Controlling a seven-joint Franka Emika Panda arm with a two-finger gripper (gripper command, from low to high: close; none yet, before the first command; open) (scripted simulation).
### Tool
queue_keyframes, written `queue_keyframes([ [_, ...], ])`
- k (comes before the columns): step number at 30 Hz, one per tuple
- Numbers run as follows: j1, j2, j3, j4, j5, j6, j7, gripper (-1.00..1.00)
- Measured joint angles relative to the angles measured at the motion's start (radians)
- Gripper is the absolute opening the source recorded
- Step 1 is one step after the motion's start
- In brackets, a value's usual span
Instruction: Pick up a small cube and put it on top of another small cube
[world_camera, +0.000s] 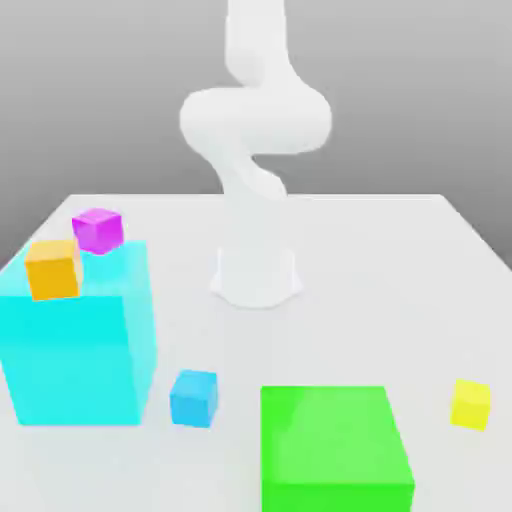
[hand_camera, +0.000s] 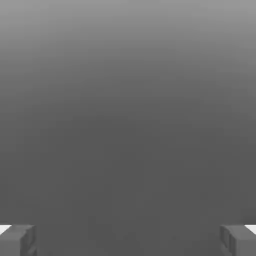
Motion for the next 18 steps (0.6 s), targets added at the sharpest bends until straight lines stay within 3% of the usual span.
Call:
queue_keyframes([
  [18, -0.264, 0.404, 0.144, -0.317, 0.082, 0.297, 0.733, 0.00],
])
